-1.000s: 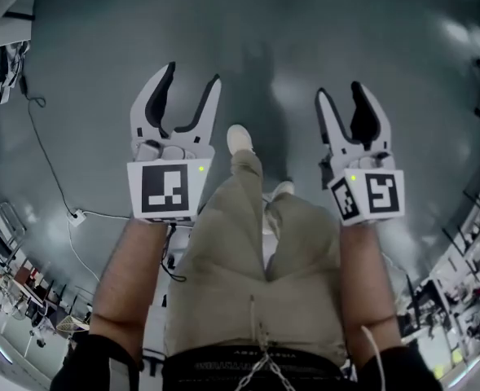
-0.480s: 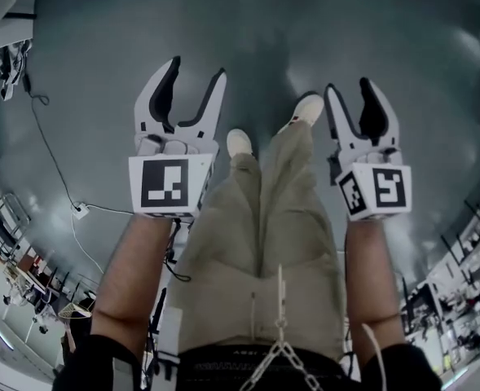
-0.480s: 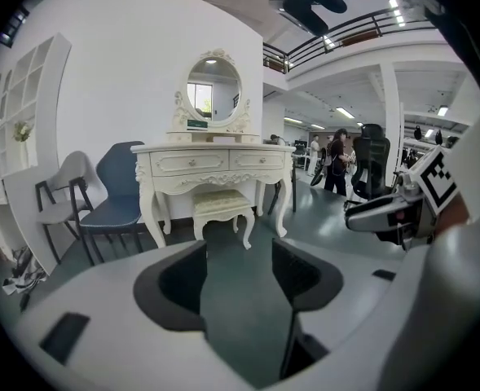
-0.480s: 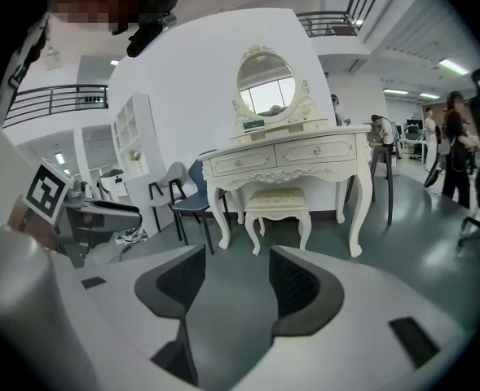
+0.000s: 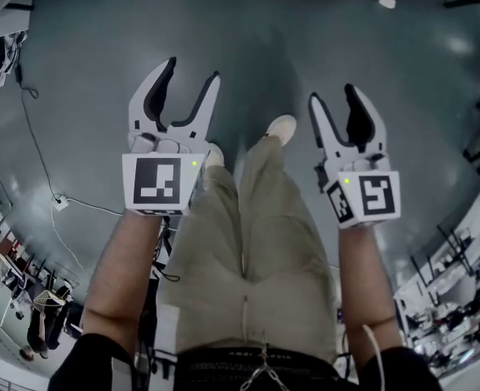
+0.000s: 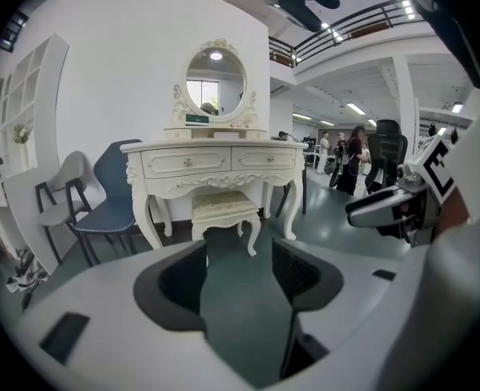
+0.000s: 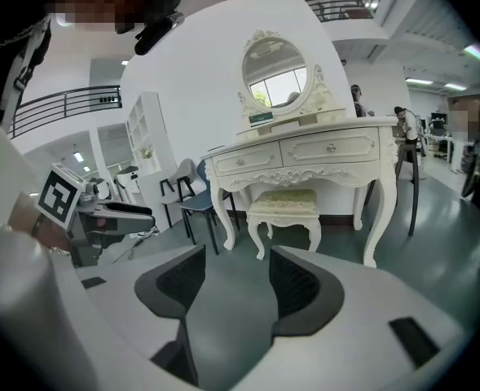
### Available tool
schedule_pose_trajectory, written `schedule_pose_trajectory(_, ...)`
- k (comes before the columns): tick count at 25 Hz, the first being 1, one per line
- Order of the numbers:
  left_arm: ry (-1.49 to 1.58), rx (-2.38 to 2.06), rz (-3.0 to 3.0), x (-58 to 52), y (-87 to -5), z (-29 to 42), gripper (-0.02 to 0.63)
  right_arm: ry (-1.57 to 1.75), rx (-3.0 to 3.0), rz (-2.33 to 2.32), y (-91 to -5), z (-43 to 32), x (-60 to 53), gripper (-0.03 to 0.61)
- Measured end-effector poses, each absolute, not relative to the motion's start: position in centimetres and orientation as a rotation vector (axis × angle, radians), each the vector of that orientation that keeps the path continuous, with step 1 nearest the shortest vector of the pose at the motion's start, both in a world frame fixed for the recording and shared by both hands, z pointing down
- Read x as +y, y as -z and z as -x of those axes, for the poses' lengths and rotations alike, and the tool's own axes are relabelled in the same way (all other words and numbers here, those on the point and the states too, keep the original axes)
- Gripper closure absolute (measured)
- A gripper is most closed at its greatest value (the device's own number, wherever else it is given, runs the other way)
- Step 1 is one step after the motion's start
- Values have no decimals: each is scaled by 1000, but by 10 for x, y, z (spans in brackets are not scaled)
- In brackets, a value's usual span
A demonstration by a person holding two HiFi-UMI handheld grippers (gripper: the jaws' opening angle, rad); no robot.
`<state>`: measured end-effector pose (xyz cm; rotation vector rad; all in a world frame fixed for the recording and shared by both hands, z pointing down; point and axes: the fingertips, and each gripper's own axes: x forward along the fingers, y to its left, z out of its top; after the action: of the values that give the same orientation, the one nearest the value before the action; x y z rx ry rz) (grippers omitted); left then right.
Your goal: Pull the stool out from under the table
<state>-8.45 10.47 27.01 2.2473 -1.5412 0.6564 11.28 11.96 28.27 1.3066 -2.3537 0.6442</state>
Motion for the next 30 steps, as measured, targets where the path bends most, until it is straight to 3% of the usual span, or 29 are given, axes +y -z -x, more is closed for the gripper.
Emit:
schedule_pose_trajectory(12, -582, -1602, -2237, 53, -242, 39, 377, -593, -2417, -1249, -265, -161, 64, 354)
schedule_pose_trajectory(30, -649, -1502, -2233, 30, -285, 40, 377, -716, -2353, -1221, -300, -139, 72, 354)
